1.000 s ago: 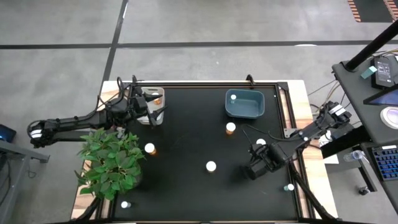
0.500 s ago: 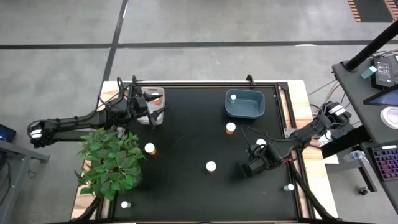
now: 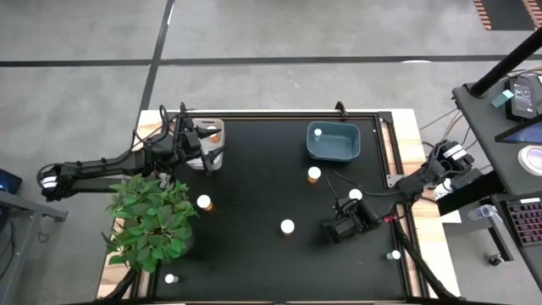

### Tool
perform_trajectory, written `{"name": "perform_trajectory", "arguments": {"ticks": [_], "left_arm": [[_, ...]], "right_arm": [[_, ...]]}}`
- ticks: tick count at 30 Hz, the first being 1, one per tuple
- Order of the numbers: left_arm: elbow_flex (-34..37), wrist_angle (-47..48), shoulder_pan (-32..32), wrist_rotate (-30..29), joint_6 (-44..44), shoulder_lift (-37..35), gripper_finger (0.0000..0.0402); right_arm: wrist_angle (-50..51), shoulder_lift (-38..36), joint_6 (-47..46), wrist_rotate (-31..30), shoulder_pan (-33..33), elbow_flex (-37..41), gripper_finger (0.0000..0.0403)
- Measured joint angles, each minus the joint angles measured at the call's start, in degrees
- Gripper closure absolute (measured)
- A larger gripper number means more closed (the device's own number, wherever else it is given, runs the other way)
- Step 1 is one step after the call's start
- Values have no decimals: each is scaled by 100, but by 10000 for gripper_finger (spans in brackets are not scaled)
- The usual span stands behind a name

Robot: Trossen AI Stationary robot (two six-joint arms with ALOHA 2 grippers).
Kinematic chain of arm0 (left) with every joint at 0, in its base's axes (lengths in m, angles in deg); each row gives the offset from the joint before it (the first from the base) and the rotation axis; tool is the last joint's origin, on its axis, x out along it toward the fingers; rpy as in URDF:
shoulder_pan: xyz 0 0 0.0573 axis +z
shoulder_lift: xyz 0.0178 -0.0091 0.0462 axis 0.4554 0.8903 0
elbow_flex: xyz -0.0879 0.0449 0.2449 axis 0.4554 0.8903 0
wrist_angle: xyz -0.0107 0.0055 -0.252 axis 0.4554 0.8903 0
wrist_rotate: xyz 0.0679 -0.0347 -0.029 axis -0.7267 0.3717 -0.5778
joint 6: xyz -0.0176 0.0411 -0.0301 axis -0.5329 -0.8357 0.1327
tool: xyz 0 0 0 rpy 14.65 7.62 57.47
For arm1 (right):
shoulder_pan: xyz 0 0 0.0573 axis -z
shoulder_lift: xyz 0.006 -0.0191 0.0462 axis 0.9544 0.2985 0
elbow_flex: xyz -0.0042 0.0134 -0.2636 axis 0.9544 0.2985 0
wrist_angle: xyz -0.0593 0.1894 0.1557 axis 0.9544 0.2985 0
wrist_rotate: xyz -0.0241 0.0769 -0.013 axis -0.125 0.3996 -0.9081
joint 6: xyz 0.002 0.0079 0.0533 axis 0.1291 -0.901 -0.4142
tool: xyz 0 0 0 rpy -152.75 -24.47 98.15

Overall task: Pick and place medicine bottles into bin by pill shape (circle, oval)
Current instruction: Put the small pink pill bottle into the blue bin

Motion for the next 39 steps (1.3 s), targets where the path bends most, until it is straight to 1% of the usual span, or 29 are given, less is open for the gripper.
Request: {"name": "perform_trajectory", "arguments": {"ticks": [6,24,28,32,35,39], "left_arm": [[0,0,2,2,-2,0,157],[0,2,0,2,-2,0,157],[0,2,-1,1,-2,0,157],[0,4,0,0,-2,0,157],[0,2,1,2,-2,0,157],[0,2,2,0,-2,0,157]], "right_arm": [[7,0,-40,0,11,2,170],[-26,0,-83,-2,11,2,290],[-29,-7,-83,-2,11,2,294],[74,-66,-79,-2,15,-65,283],[240,-116,-7,-1,69,-345,281],[654,-110,255,-46,224,-905,287]]}}
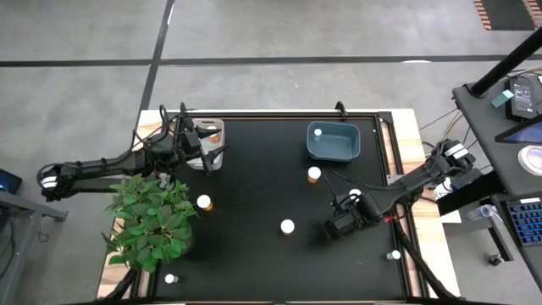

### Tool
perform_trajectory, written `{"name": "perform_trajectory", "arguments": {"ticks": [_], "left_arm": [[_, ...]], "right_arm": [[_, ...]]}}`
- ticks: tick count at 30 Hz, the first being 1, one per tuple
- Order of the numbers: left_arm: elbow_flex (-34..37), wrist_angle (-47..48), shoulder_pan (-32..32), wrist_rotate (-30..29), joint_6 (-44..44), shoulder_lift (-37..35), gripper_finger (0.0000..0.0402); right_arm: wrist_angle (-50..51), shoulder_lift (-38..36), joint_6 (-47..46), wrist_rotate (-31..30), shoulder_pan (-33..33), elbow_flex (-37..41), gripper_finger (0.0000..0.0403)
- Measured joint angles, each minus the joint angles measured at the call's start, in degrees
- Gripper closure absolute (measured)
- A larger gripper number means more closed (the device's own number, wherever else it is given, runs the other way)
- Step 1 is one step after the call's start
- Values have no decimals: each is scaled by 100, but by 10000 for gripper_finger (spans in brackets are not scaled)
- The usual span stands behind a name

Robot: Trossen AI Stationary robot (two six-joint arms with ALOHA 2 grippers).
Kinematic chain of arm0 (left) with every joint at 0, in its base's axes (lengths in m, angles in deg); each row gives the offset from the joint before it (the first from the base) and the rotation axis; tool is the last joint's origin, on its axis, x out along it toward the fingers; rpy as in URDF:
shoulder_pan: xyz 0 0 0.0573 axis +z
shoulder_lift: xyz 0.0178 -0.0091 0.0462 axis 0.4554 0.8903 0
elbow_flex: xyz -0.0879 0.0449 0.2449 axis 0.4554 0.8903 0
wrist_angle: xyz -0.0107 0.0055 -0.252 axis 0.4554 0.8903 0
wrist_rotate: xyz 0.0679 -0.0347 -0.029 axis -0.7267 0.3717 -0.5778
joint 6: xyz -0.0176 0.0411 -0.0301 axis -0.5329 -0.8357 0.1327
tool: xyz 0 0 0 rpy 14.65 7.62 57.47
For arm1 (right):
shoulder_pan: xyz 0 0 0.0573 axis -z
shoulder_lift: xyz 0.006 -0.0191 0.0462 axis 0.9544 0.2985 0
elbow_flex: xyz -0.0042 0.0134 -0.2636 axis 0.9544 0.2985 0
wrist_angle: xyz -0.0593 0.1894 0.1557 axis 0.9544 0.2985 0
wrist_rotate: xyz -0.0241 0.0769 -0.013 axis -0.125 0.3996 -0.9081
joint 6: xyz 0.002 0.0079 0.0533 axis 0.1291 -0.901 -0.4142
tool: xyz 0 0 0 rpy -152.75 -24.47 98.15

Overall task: Pick and place medicine bottles into bin by pill shape (circle, oval)
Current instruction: Put the small pink pill bottle into the blue bin

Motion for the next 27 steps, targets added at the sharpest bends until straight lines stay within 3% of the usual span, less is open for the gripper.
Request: {"name": "perform_trajectory", "arguments": {"ticks": [5,11,19,27], "left_arm": [[0,-2,-1,1,0,0,157],[0,-2,-1,1,0,0,157],[0,-2,0,1,-23,2,157],[0,-5,0,-1,-46,1,157]], "right_arm": [[419,40,611,-326,412,-654,287],[597,42,1993,-450,1255,-1197,288],[1315,40,4055,-459,2803,-1842,288],[1490,76,5752,-458,4419,-1894,288]]}}
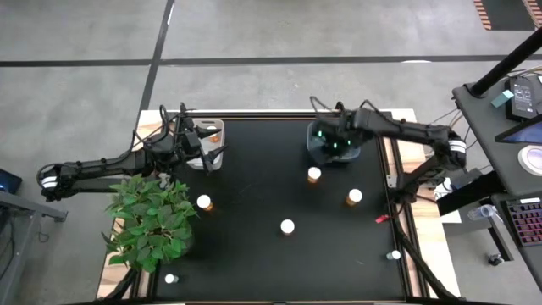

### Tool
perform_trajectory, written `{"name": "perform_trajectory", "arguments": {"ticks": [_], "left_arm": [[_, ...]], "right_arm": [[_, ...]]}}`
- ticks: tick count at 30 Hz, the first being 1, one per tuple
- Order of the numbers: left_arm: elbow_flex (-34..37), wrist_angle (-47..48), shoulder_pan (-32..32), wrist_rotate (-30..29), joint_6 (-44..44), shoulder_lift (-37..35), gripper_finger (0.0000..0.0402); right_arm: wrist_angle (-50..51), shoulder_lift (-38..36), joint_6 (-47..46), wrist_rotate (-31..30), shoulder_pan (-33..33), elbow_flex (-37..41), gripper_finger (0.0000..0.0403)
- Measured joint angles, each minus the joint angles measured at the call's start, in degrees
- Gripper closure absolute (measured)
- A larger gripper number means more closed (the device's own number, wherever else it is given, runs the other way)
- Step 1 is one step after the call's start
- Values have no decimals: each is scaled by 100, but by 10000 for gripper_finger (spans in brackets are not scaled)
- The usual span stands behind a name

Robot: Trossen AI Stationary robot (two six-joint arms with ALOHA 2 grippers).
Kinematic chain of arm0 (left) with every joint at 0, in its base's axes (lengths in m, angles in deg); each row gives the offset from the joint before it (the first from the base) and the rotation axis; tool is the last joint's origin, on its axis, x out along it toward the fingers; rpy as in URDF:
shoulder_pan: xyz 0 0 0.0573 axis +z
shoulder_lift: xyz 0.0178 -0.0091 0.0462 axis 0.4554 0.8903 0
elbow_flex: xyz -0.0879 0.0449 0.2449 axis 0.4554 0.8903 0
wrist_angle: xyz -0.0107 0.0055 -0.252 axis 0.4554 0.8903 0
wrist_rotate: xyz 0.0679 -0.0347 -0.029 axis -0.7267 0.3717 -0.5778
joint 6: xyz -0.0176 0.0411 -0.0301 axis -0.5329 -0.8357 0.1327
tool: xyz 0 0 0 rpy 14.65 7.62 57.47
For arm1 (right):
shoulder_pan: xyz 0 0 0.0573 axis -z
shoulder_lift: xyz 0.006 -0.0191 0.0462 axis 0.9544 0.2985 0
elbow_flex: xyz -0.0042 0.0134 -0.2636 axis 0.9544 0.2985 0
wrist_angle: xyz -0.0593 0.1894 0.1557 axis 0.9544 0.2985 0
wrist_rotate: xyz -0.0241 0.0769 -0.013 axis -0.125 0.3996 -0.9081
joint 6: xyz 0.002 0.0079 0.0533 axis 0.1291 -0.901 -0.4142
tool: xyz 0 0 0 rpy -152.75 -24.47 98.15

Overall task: Pick and place medicine bottles into bin by pill shape (circle, oval)
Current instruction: Put the small pink pill bottle into the blue bin

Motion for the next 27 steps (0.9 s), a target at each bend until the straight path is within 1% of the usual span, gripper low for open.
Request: {"name": "perform_trajectory", "arguments": {"ticks": [5,12,20,27], "left_arm": [[0,-5,0,-2,-2,1,157],[0,-6,-2,-92,-4,1,157],[0,-4,0,-94,-100,1,157],[0,-6,0,-92,-105,1,157]], "right_arm": [[-62,278,752,-2,828,0,288],[-108,955,1741,6,1523,4,288],[-450,1532,2502,-158,2110,4,288],[-793,1755,2813,-156,2311,4,288]]}}
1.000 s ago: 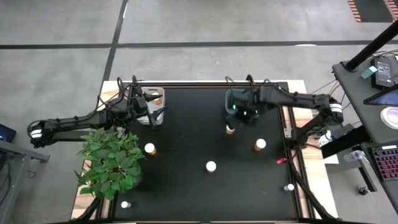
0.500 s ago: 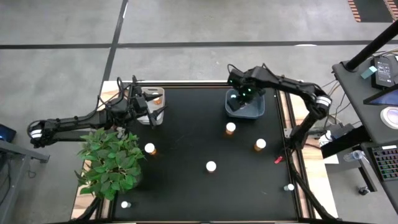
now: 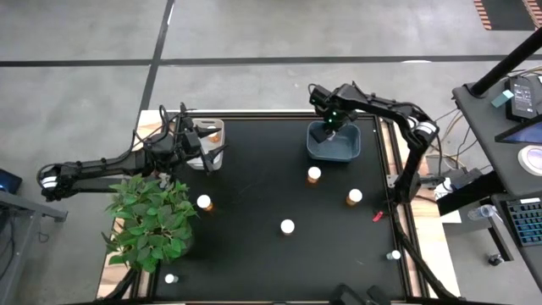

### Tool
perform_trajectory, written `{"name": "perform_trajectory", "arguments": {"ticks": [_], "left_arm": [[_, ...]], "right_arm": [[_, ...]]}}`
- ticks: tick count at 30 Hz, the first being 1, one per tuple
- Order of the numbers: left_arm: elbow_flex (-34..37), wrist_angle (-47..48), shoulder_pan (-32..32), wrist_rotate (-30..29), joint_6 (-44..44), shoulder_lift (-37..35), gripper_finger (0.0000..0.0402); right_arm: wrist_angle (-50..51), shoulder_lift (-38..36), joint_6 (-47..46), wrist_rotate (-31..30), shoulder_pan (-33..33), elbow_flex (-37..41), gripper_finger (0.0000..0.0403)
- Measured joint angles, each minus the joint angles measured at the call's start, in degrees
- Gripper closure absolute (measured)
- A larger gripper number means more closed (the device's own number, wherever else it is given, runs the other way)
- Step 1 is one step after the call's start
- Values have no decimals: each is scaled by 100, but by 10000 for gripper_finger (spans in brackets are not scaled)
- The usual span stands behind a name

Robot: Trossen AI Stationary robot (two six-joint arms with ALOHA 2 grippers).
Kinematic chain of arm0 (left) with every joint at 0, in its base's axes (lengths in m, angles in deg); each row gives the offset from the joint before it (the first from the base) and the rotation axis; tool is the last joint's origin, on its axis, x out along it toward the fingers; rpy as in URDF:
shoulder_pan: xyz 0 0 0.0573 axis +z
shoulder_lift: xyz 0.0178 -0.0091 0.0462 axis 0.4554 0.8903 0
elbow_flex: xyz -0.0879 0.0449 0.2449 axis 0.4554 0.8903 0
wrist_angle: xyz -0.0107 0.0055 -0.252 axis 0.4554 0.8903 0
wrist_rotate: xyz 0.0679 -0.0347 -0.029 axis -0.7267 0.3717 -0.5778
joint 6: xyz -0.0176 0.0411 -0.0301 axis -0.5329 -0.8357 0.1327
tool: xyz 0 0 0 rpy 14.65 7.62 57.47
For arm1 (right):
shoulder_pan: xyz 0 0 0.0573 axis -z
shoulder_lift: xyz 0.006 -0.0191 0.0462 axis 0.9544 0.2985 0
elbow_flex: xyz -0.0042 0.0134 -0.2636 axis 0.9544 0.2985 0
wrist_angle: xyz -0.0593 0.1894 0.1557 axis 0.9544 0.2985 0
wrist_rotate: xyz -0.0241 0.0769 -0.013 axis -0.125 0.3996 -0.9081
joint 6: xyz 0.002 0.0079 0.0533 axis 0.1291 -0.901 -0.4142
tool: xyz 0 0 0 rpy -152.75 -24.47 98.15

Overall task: Pick and place medicine bottles into bin by pill shape (circle, oval)
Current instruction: Put the small pink pill bottle into the blue bin, then put the big orange pill bottle into the white bin

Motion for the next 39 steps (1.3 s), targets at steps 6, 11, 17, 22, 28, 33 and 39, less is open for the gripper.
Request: {"name": "perform_trajectory", "arguments": {"ticks": [6,11,17,22,28,33,39], "left_arm": [[0,0,0,-2,-5,-1,157],[0,0,0,0,-5,0,157],[0,0,0,0,-5,0,157],[0,0,0,0,-7,0,157],[0,0,0,0,-7,0,157],[0,0,0,0,-7,0,157],[0,0,0,0,-7,0,157]], "right_arm": [[-26,100,103,5,16,2,288],[-192,207,126,5,16,2,287],[-316,304,126,4,16,2,287],[-338,358,126,4,16,6,287],[-359,353,106,-53,16,7,274],[-363,351,106,-325,16,6,240],[-362,344,110,-348,21,4,219]]}}
